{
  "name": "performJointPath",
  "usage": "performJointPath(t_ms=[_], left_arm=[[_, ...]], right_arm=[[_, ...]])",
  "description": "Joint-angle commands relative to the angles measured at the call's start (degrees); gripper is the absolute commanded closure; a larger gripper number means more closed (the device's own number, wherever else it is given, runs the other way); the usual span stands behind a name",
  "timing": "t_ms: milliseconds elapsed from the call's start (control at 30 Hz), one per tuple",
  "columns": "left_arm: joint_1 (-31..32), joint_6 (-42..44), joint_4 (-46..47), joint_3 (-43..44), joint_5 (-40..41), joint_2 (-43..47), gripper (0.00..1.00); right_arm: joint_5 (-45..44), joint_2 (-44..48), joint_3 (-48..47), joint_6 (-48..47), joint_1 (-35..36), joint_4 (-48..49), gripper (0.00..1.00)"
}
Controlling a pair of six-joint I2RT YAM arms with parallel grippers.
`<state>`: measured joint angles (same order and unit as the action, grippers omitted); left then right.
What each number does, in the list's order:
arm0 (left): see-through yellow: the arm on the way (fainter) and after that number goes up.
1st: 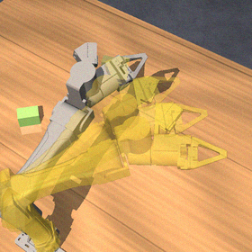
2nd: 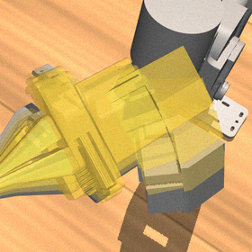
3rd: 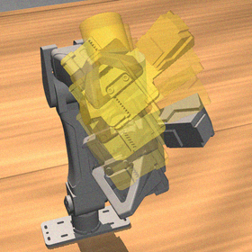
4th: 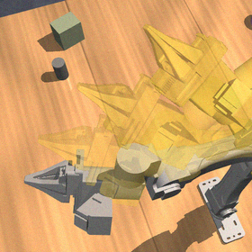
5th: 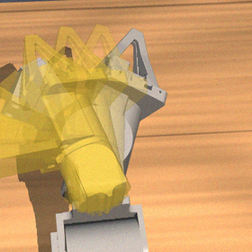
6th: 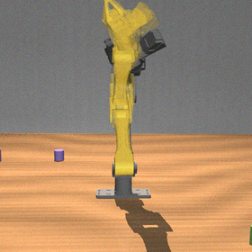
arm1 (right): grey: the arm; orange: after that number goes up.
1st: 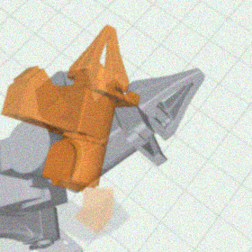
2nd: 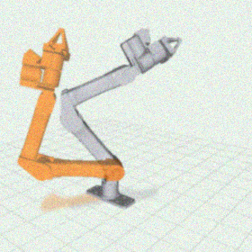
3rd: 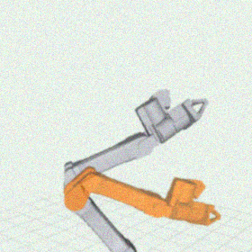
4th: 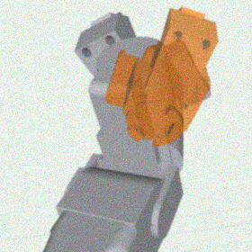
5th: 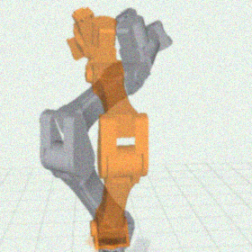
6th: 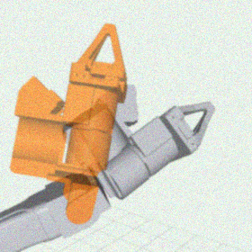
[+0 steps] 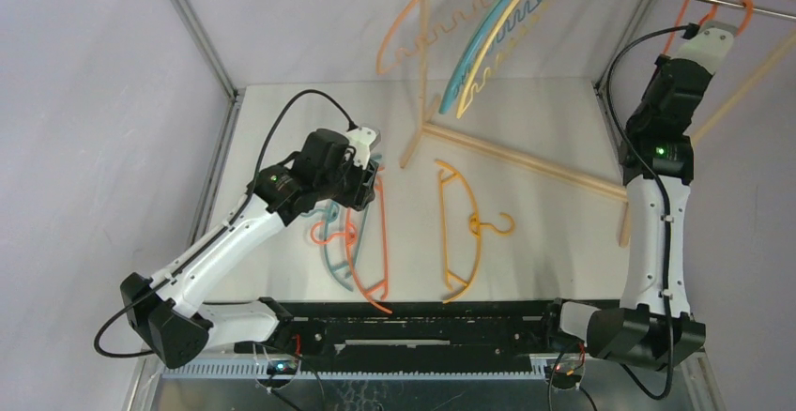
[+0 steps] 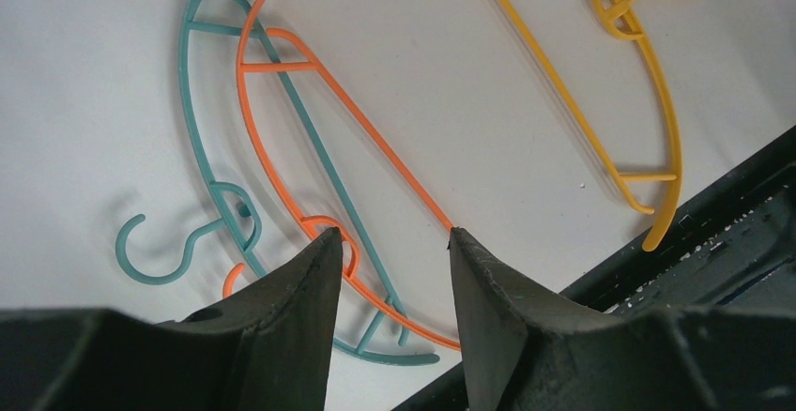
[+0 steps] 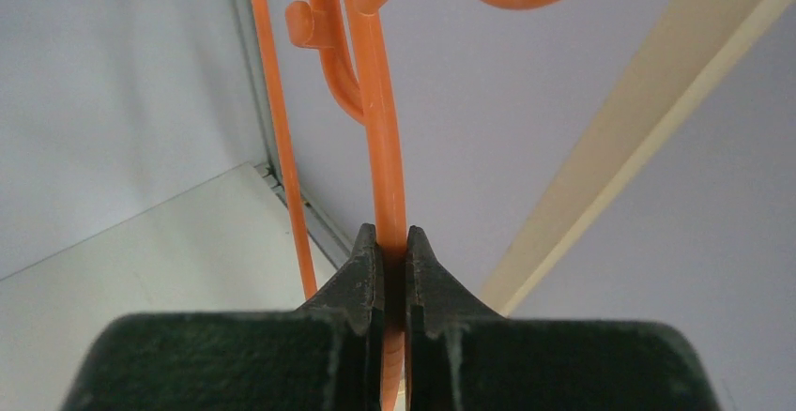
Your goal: Organize the hangers
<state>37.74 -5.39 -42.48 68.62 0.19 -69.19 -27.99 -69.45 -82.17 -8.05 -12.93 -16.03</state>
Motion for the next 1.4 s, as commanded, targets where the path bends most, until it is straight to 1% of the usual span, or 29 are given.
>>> performJointPath(t_ms=[0, 333, 533, 567, 633, 733, 800, 833, 867, 933, 1133, 1167, 1233, 1267, 1367], left_arm=[[-0.38, 1.54, 2.31, -0.29, -1.47, 2.24, 0.50], [-0.47, 2.29, 1.81, -0.07, -0.68, 2.73, 0.50], [-0.82, 2.40, 1.99, -1.11, -0.91, 2.51, 0.50], [-0.89, 2.49, 2.17, -1.03, -1.10, 2.23, 0.50], [-0.91, 2.56, 2.44, -0.63, -1.55, 1.53, 0.50], [-0.91, 2.98, 3.13, -0.14, -2.46, 0.68, 0.50], [-1.00, 3.49, 3.34, 0.26, -3.21, -0.04, 0.50], [-1.00, 3.80, 3.36, 0.36, -3.45, -0.41, 0.50], [-1.00, 4.07, 3.37, 0.52, -3.67, -0.68, 0.50], [-1.00, 4.60, 3.45, 0.55, -3.79, -1.15, 0.50], [-1.26, 5.68, 3.62, 0.55, -3.93, -2.19, 0.50], [-1.28, 5.78, 3.70, 0.58, -3.95, -2.37, 0.50], [-1.43, 5.83, 4.01, 0.55, -4.00, -2.79, 0.50], [-1.50, 5.78, 4.21, 0.56, -4.02, -3.03, 0.50], [-1.61, 5.45, 4.87, 0.55, -4.05, -3.78, 0.50]], right_arm=[[-1.02, 1.37, 1.67, 2.21, -3.35, -5.20, 1.00], [-1.43, -0.50, 2.03, 4.12, -9.34, -6.41, 1.00], [1.03, 0.08, 2.81, 7.15, -9.91, -7.33, 1.00], [1.28, 0.43, 2.85, 7.82, -9.92, -7.98, 0.97], [0.65, 1.35, 3.00, 9.79, -9.65, -9.14, 0.87], [-0.52, 3.82, 4.24, 10.36, -7.86, -9.54, 0.68], [-0.90, 6.05, 5.01, 10.37, -5.94, -9.73, 0.34], [-0.77, 6.93, 5.07, 10.64, -5.15, -10.14, 0.21], [-0.66, 7.64, 5.09, 10.68, -4.24, -10.52, 0.18], [-1.21, 9.16, 5.11, 10.27, -2.30, -11.03, 0.16], [-5.59, 13.39, 5.26, 9.85, 3.60, -10.94, 0.14], [-6.32, 14.20, 5.27, 10.01, 4.51, -10.83, 0.13], [-7.50, 15.70, 4.99, 10.12, 6.51, -10.27, 0.06], [-8.13, 16.46, 4.82, 9.96, 7.69, -9.97, 0.04], [-10.76, 18.61, 4.12, 9.47, 11.88, -9.59, 0.03]])
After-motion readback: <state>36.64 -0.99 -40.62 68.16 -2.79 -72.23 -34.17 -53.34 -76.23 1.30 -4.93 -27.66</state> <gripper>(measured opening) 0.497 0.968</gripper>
